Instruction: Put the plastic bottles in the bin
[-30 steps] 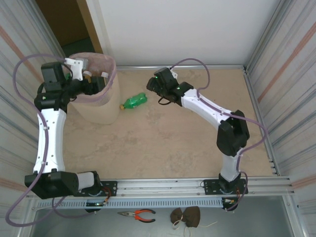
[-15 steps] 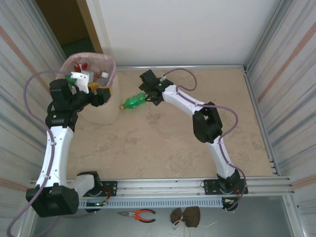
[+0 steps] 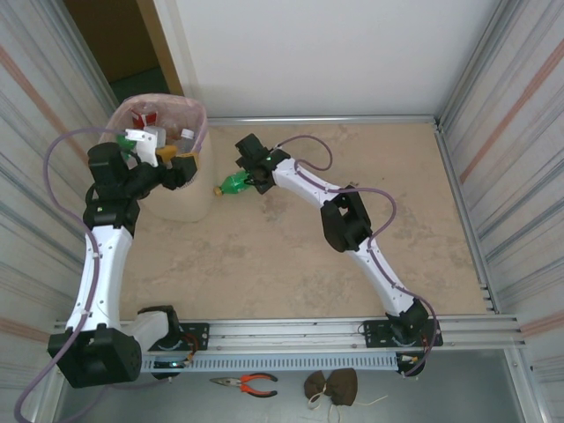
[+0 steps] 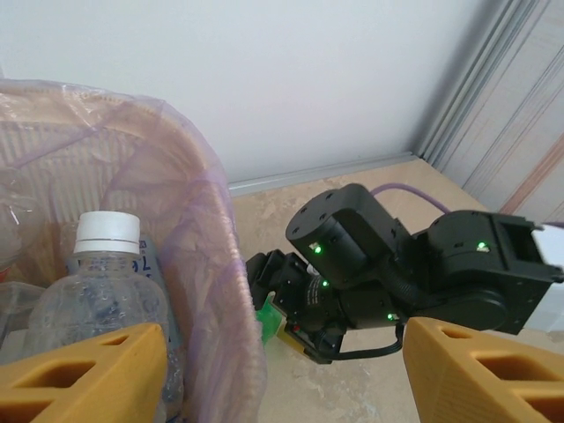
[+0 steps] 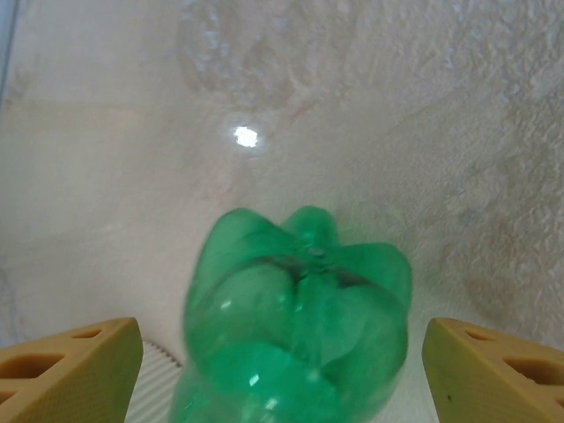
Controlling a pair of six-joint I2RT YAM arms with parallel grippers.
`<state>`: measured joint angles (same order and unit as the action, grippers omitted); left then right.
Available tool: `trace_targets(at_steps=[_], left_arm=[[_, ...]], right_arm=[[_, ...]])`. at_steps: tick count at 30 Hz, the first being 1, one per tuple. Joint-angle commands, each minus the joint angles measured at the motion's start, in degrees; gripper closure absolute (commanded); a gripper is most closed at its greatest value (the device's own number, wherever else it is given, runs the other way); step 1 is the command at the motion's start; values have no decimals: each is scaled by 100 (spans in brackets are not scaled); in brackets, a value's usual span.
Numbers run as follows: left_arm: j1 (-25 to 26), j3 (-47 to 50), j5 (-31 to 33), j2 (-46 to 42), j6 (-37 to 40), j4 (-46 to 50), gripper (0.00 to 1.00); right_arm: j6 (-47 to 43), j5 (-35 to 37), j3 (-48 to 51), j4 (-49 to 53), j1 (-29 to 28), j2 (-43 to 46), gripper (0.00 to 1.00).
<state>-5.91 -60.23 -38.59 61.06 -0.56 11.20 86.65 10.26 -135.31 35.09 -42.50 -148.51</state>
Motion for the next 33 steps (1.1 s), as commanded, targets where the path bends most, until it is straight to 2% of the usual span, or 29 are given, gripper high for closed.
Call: trace_targets(at_steps=[1,11,16,22,25,27,31,33], left_arm=[[-50,85,-127,-57,-158,-49,29],[-112,143,12,-110,-163,-20,30],[-126,196,80,-182,-151,1,30],[-116,247,225,-312,-104,54,31],[-123,233,332,-337,-57,127,31],[-128,247,363,-373,-35,138,31],[-121,259,478,-432,10,203,31],[-124,250,506,-433,24,224,31]], right_arm=[[255,20,-193,85,7,-234,21],[-165,-46,12,273,-21,-319,34],[-603,70,215,317,-22,-47,35],[-1209,439,240,1146,-49,326,36],[-1484,393,530,1404,-70,552,37],[-1883,159,1016,1193,-60,828,38],[-3512,-425,2364,263,-87,1593,36],[-4157,-586,2840,231,-103,1859,34]])
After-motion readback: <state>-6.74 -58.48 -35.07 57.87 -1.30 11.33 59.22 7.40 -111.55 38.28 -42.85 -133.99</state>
